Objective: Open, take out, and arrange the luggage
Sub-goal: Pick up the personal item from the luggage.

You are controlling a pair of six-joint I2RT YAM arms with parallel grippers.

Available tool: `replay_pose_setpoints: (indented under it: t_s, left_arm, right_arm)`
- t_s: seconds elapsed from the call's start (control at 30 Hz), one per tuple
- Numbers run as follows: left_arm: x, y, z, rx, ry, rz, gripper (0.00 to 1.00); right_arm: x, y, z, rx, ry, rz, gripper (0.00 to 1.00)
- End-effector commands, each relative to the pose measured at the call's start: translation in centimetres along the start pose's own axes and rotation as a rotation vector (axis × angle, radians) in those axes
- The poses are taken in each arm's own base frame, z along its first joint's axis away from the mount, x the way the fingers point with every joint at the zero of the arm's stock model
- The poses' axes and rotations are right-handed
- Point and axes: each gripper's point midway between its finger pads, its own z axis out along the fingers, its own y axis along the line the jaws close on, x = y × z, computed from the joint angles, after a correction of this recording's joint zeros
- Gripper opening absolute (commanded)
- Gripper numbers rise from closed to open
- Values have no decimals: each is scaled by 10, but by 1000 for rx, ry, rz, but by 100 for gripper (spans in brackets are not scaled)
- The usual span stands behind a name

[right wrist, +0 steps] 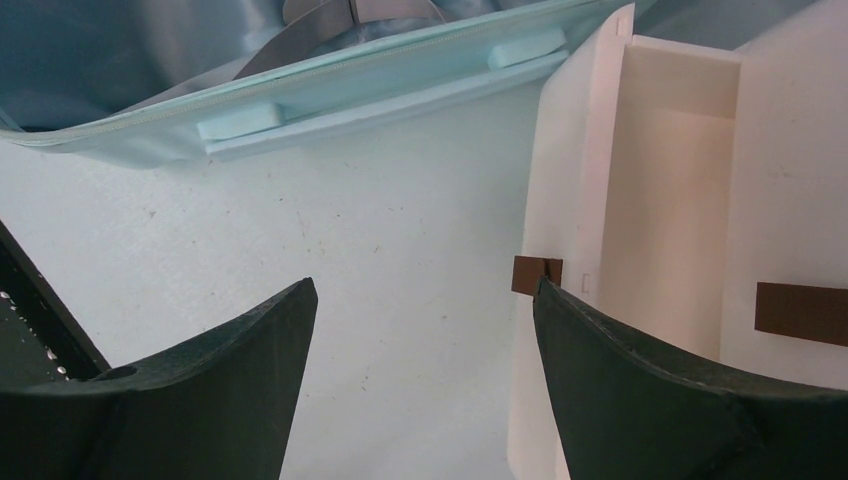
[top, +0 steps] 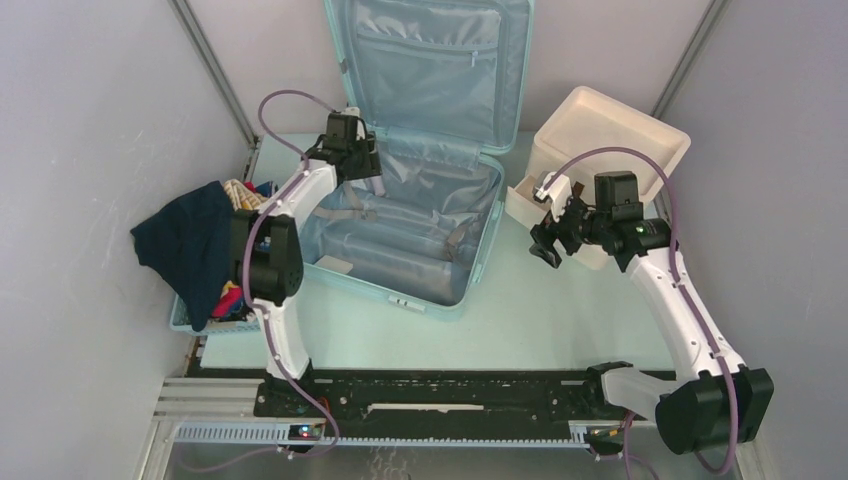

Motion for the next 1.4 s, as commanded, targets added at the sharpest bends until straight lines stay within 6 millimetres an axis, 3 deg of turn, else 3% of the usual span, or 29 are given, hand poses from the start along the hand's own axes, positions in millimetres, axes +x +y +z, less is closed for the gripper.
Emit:
replay_pose_setpoints:
  t_s: [0.0,0.2,0.63,0.77,0.9,1.1,1.23,1.27,1.37]
  left_arm:
    - [-25,1,18,-48,-31,-20,64]
    - [0,2,59,-80,87,-85,61]
    - [46,16,96,-195,225,-198,55]
    - [56,14,105,-177,255,-197,40]
    - [53,11,105,-156,253,-185,26]
    - [27,0,83,-70,183,-139,0]
    - [2,-15,46,53,47,-110,0]
    - [8,-19,38,93,40,-99,0]
    - [-2,-32,8,189,-37,-81,0]
  right_arm:
    - [-2,-5,2,21,-2,-15,89]
    - [2,-6,6,14,13,-7,89]
    - [4,-2,12,-9,39,-19,88]
    - [2,-1,10,-7,32,-23,88]
    - [1,0,9,-13,23,-25,88]
    - [-8,14,9,-77,-26,-10,88]
    - [-14,29,13,-154,-53,0,88]
    - [-15,34,14,-172,-58,-2,88]
    - [-21,45,16,-225,-82,3,88]
